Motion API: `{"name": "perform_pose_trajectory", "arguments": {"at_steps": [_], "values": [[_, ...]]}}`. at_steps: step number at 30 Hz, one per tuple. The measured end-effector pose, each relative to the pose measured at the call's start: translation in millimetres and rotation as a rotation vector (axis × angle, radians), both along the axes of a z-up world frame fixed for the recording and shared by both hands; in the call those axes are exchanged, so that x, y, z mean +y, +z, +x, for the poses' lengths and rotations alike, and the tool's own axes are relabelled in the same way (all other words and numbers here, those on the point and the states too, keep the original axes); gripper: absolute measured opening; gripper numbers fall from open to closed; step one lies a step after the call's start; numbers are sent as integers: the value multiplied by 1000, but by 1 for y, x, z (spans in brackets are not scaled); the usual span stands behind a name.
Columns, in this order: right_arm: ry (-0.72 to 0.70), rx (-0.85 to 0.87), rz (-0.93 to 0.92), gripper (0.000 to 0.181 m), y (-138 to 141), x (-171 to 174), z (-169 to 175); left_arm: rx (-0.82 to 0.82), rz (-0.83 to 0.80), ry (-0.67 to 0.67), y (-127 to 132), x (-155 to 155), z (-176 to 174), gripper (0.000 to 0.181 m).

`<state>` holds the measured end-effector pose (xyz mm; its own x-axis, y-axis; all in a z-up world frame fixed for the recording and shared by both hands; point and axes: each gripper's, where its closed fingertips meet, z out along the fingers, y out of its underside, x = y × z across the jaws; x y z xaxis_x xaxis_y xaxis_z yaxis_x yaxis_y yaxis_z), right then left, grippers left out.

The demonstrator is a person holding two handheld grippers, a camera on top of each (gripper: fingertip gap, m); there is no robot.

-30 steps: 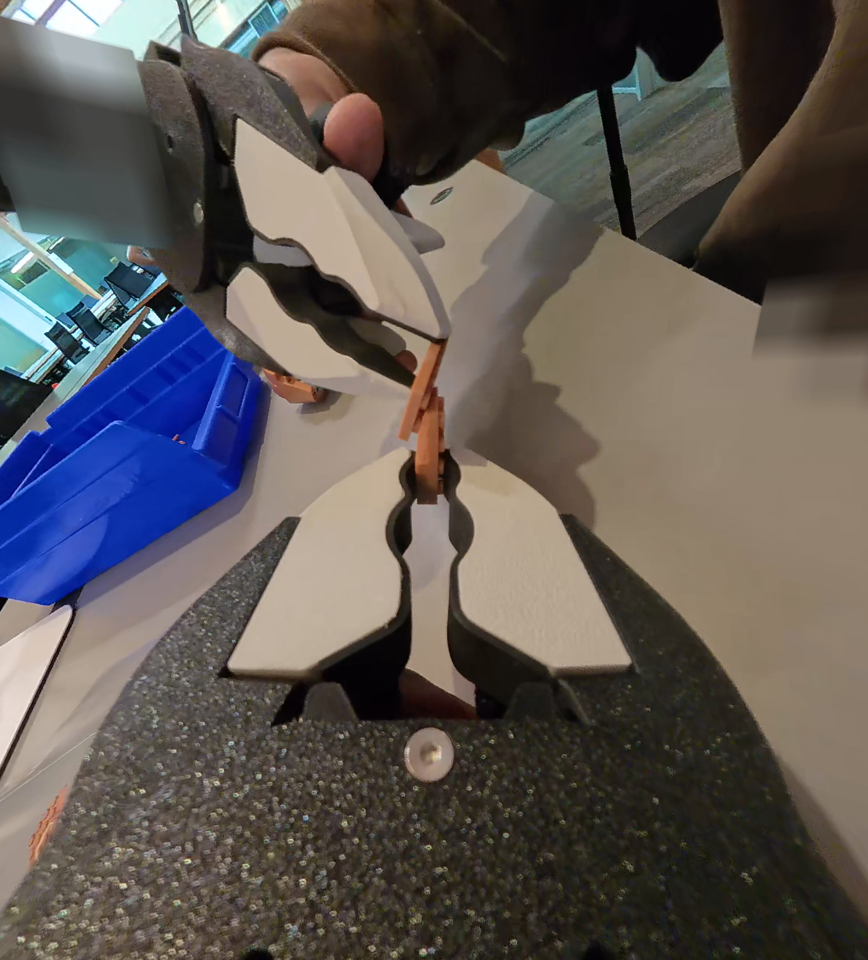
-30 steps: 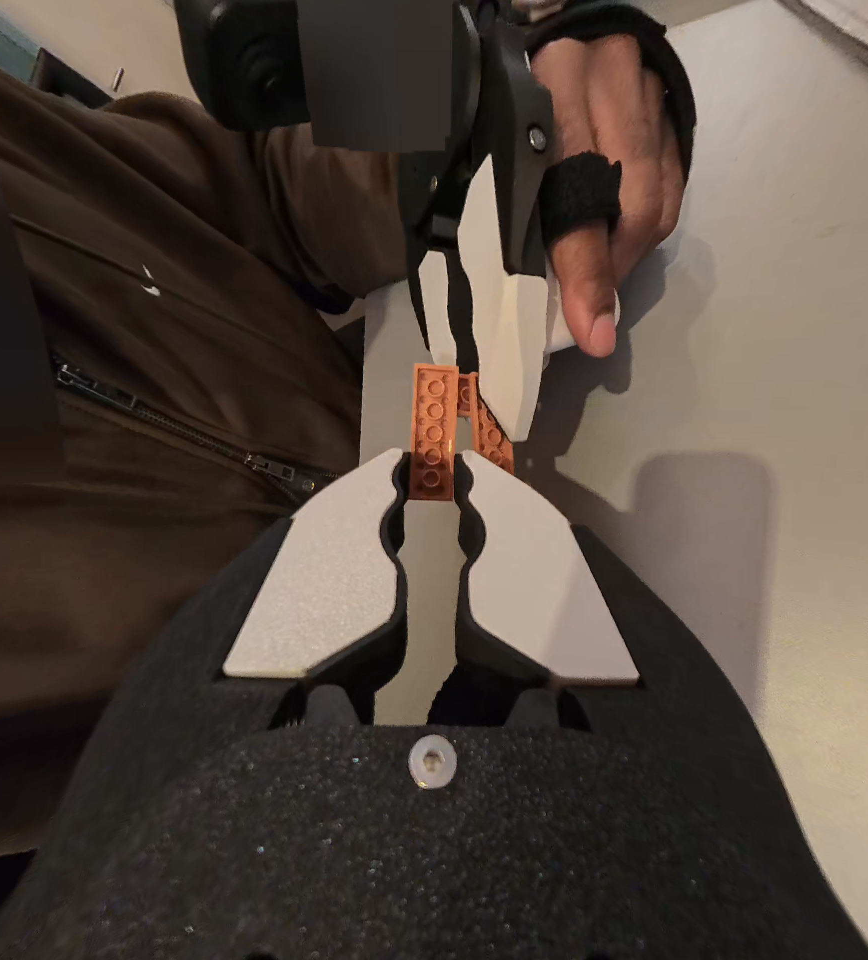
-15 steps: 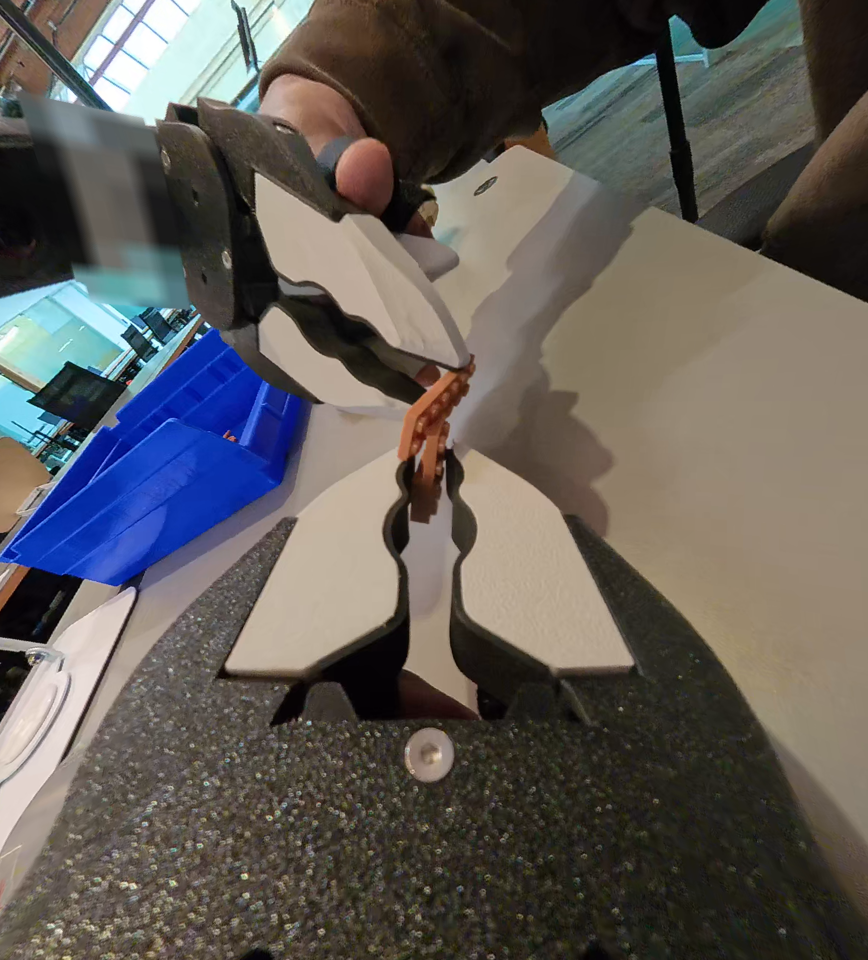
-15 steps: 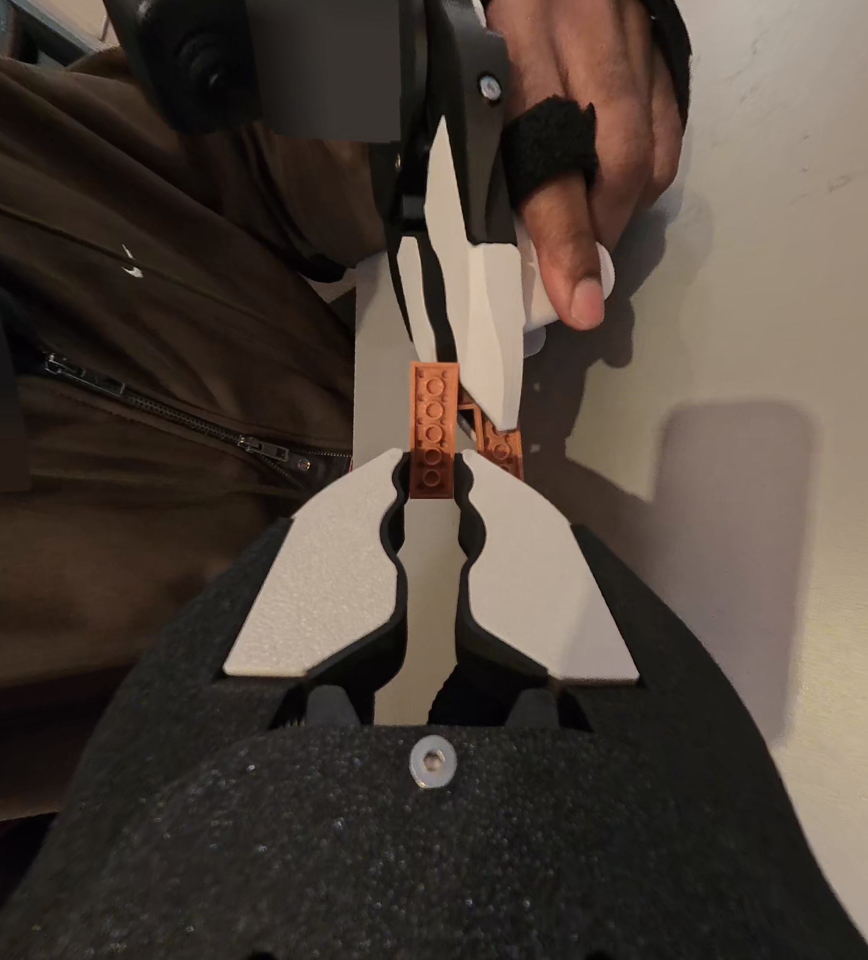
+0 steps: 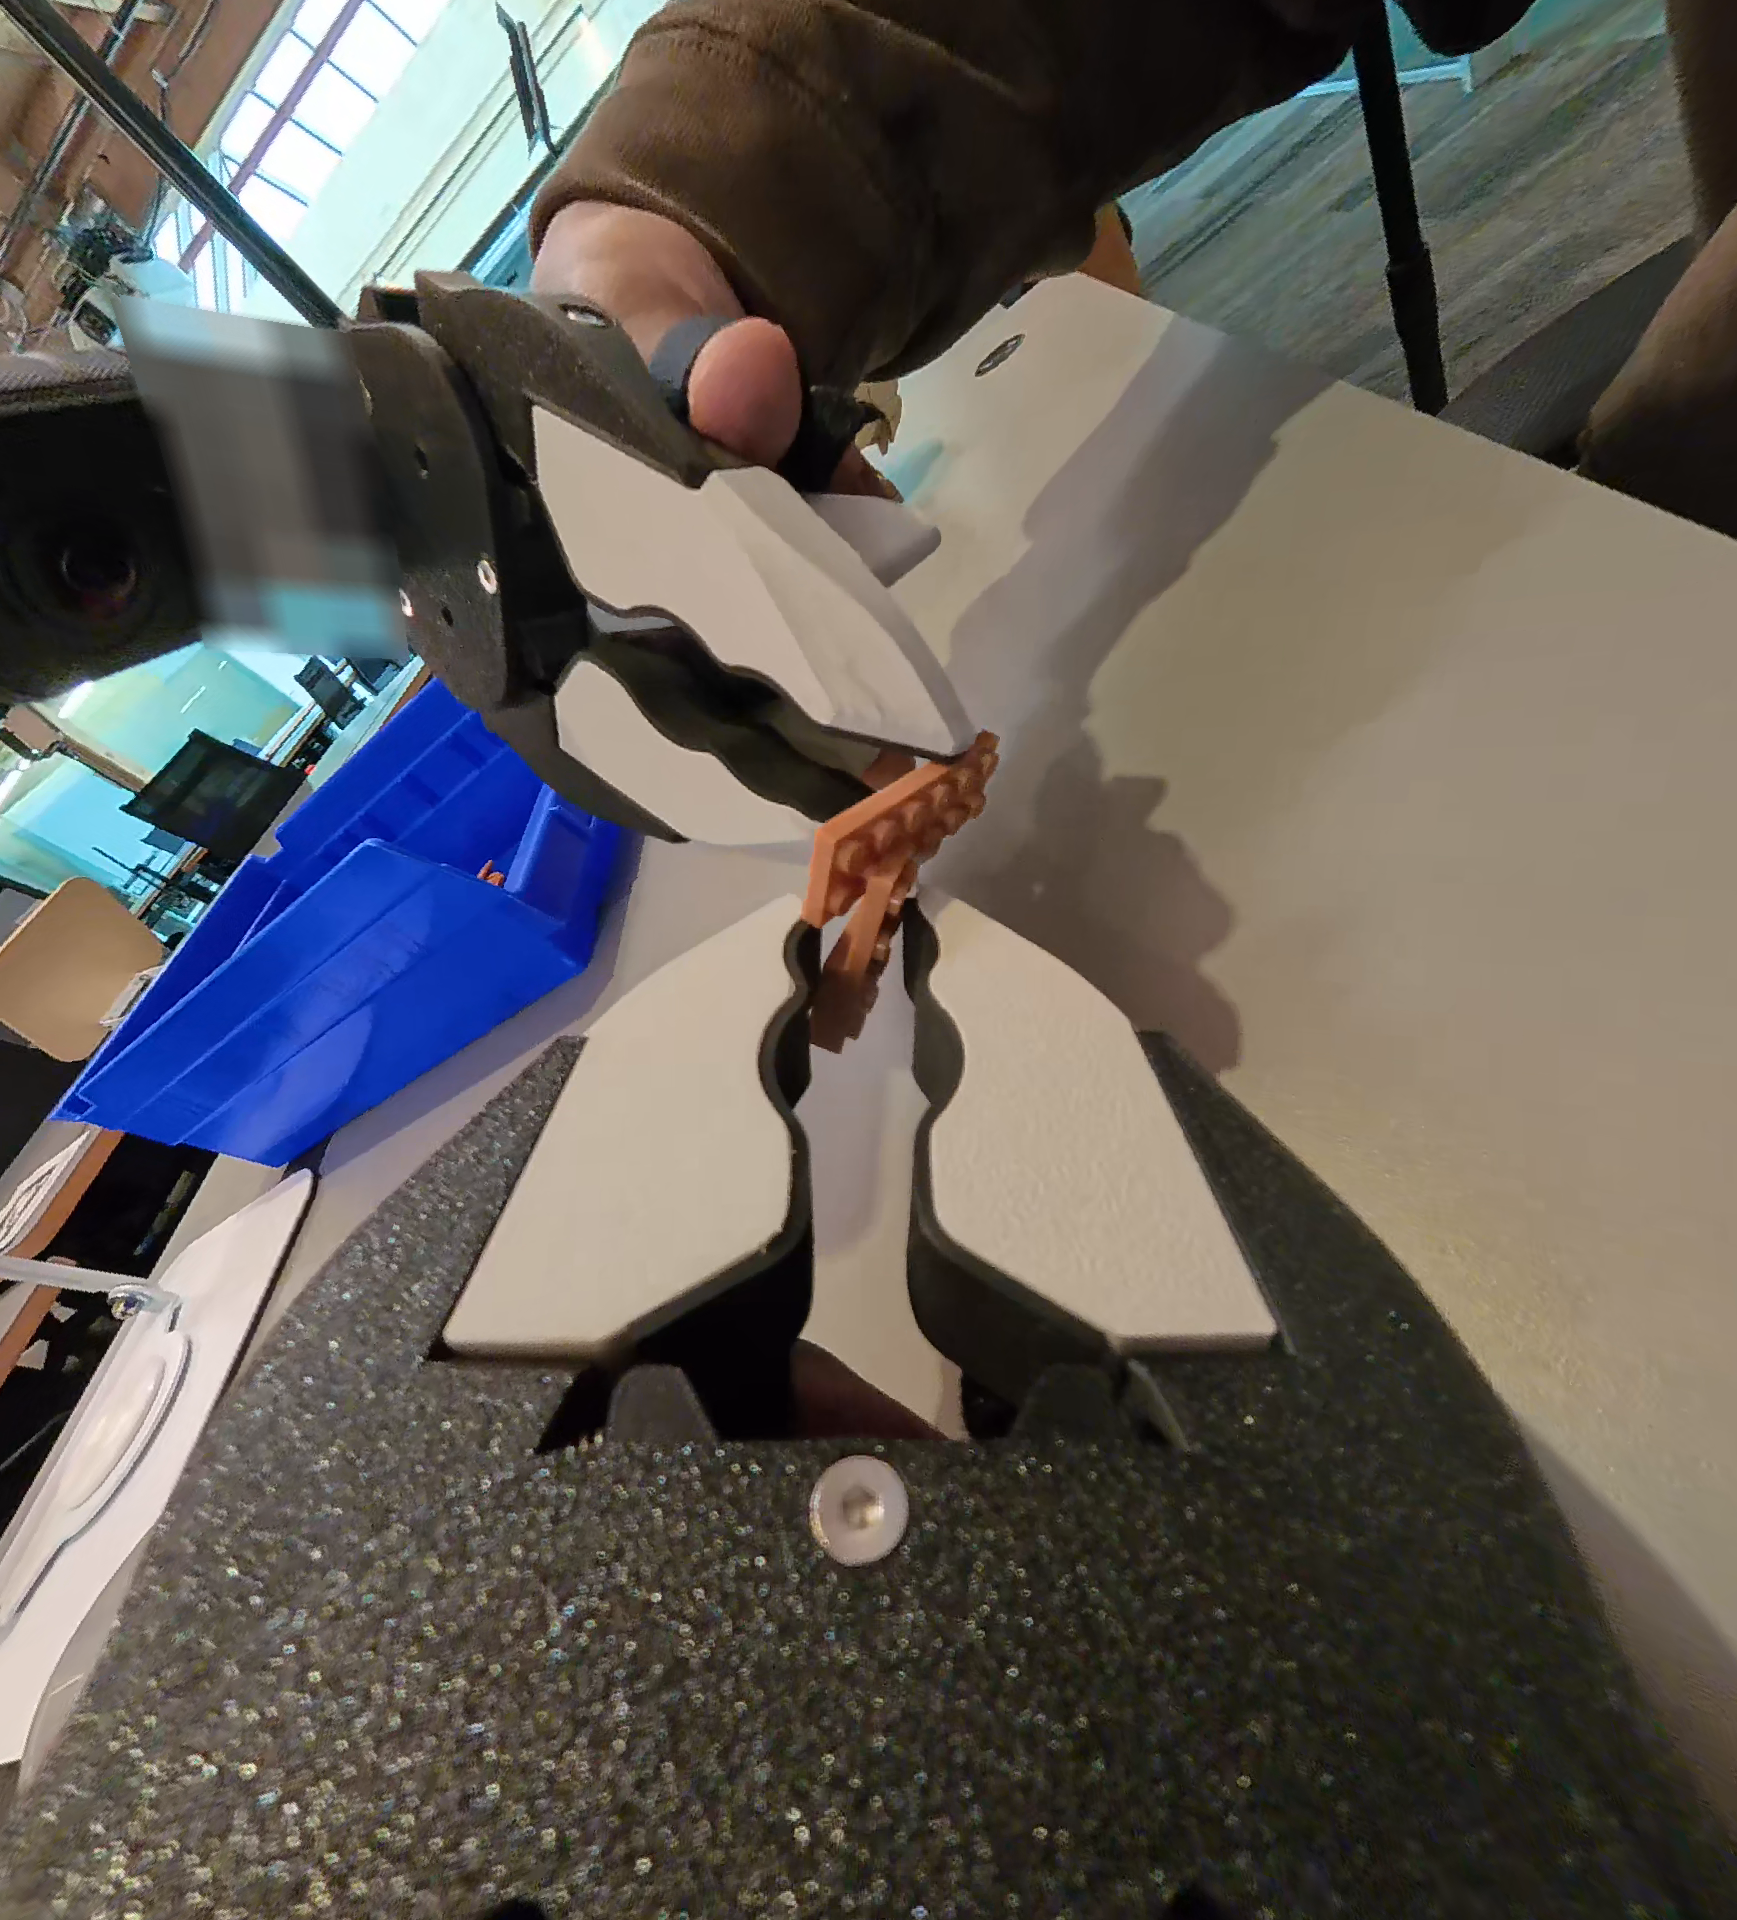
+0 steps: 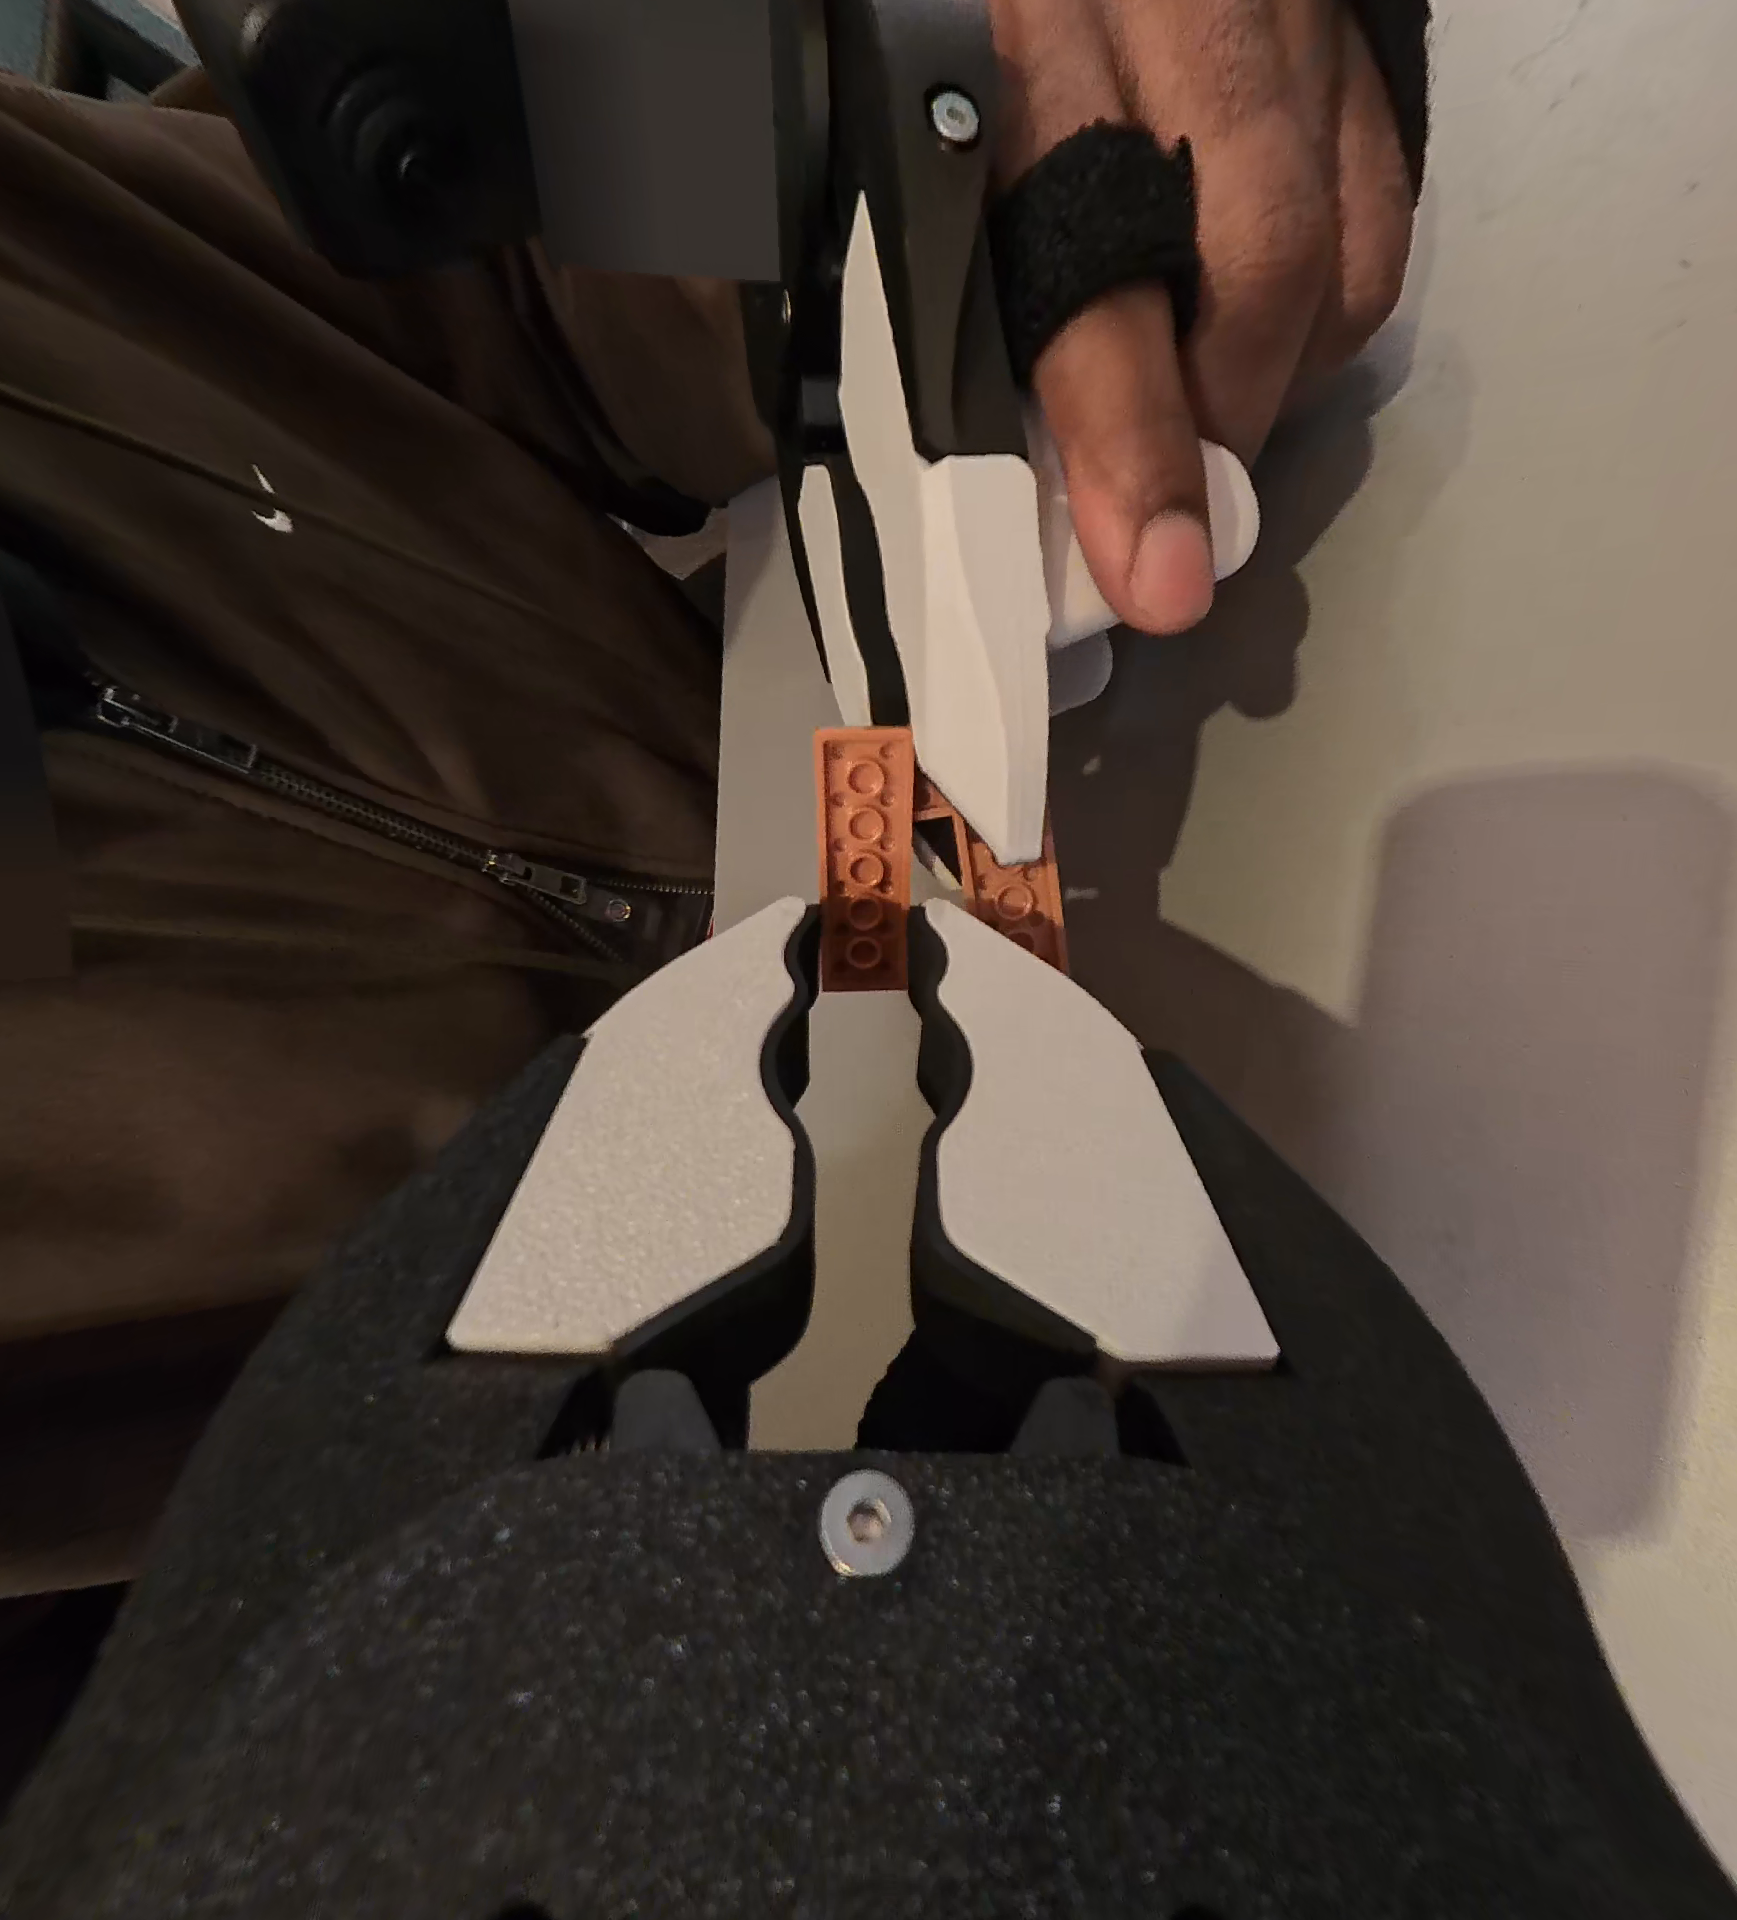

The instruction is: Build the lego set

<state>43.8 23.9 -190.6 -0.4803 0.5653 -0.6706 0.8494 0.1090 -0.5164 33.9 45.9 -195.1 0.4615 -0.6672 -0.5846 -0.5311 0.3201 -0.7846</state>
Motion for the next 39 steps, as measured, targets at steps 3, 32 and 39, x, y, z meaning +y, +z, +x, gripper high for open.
{"name": "perform_pose_trajectory", "arguments": {"at_steps": [3, 32, 39], "values": [[13, -8, 3, 16, -1, 0, 1, 8, 5, 1, -1, 0, 0, 15], [37, -90, -59, 16, -14, -4, 9, 74, 17, 12, -13, 1, 8, 19], [35, -108, -76, 16, -18, -5, 9, 50, 8, 21, -13, 3, 6, 19]]}}
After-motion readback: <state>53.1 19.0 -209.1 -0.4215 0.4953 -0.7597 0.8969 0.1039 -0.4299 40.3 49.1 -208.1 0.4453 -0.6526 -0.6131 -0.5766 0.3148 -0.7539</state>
